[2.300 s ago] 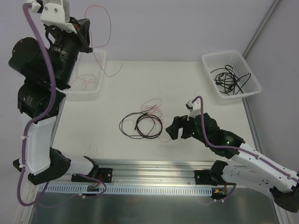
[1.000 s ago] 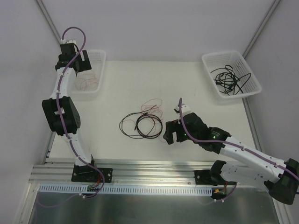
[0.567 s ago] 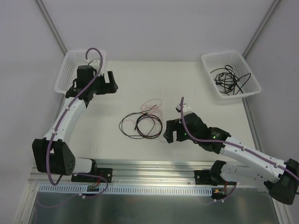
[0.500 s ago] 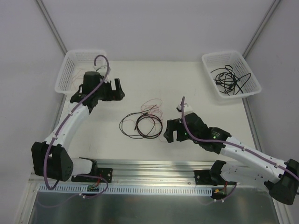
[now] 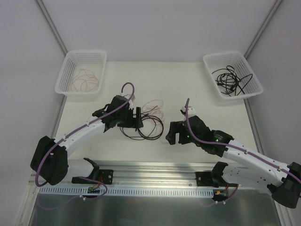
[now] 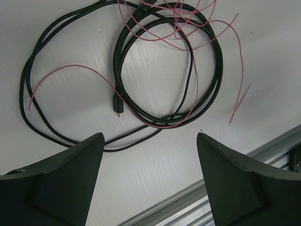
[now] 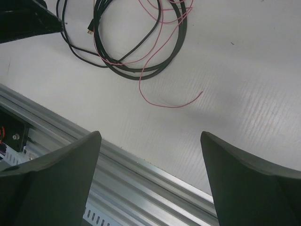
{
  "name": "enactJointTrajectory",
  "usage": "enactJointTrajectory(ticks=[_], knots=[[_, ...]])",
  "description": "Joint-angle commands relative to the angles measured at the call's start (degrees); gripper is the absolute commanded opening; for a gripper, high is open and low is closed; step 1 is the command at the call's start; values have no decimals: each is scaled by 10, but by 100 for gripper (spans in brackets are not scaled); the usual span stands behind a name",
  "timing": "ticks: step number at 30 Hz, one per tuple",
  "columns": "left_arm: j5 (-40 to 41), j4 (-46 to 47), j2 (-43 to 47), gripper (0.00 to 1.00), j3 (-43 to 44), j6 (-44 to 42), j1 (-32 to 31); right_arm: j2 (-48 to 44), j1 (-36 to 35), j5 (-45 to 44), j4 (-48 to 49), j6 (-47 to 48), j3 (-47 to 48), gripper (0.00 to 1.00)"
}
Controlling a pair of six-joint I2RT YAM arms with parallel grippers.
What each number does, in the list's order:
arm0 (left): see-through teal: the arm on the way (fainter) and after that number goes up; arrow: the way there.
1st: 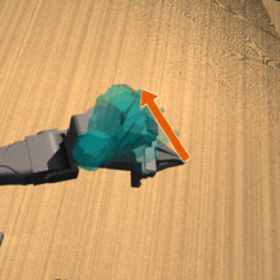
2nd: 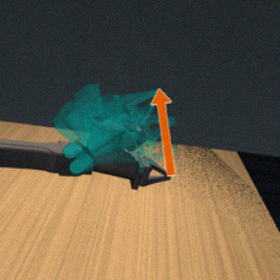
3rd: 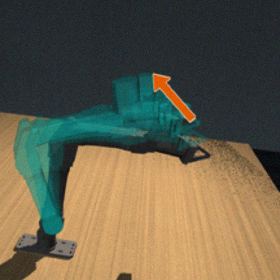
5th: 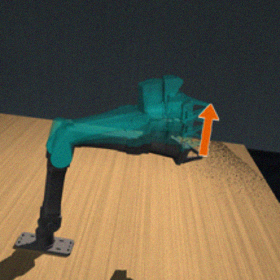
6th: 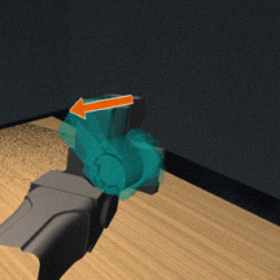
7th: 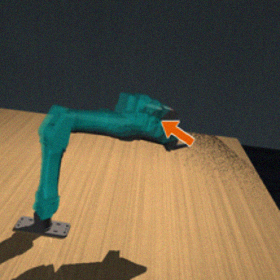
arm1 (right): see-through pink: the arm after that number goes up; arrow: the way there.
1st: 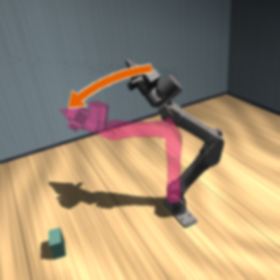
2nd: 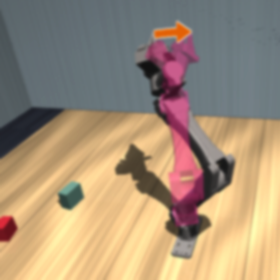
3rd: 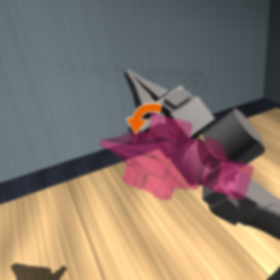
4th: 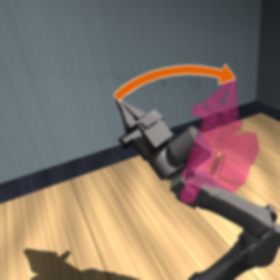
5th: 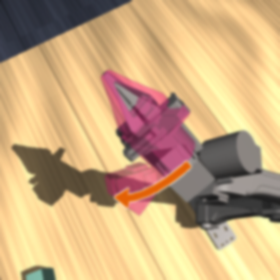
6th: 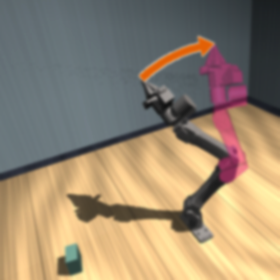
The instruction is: Untangle the cables
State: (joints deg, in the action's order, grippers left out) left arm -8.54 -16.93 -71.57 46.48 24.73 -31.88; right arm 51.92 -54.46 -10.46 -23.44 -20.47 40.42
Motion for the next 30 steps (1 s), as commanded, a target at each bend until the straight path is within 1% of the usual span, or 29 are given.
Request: enactJointTrajectory(ticks=[1, 5, 8, 10, 12, 15, 16, 21, 23, 24, 26, 27, 30], knots=[[41, 53, -38, 80, 19, 26, -6, -22, 1, -4, -5, -13, -1, 91], [52, 81, -94, 75, 70, -20, -6, -40, 1, -4, -14, -6, -2, 91], [55, 99, -159, 67, 116, -71, -5, -59, 0, -5, -21, -4, -3, 91], [54, 107, -185, 62, 148, -114, -5, -67, 0, -4, -27, 1, -3, 91], [55, 118, -221, 59, 176, -153, -3, -80, 0, -3, -29, 5, -3, 91], [45, 122, -263, 52, 208, -187, 1, -94, 1, -3, -35, 11, -3, 91], [34, 122, -272, 50, 215, -198, 1, -96, 1, -4, -38, 14, -3, 91], [42, 124, -315, 47, 241, -242, 3, -102, 0, -8, -39, 17, -1, 91], [23, 124, -324, 44, 240, -242, 5, -99, 0, -7, -36, 18, -2, 91], [19, 124, -325, 37, 239, -255, 5, -98, 1, -6, -35, 19, -3, 91], [0, 123, -321, 25, 234, -256, 5, -95, 1, -7, -32, 19, -3, 91], [-6, 123, -315, 13, 225, -257, 6, -94, 0, -7, -31, 19, -3, 91], [-1, 120, -273, 2, 196, -254, 4, -91, 1, -9, -28, 20, -3, 91]])
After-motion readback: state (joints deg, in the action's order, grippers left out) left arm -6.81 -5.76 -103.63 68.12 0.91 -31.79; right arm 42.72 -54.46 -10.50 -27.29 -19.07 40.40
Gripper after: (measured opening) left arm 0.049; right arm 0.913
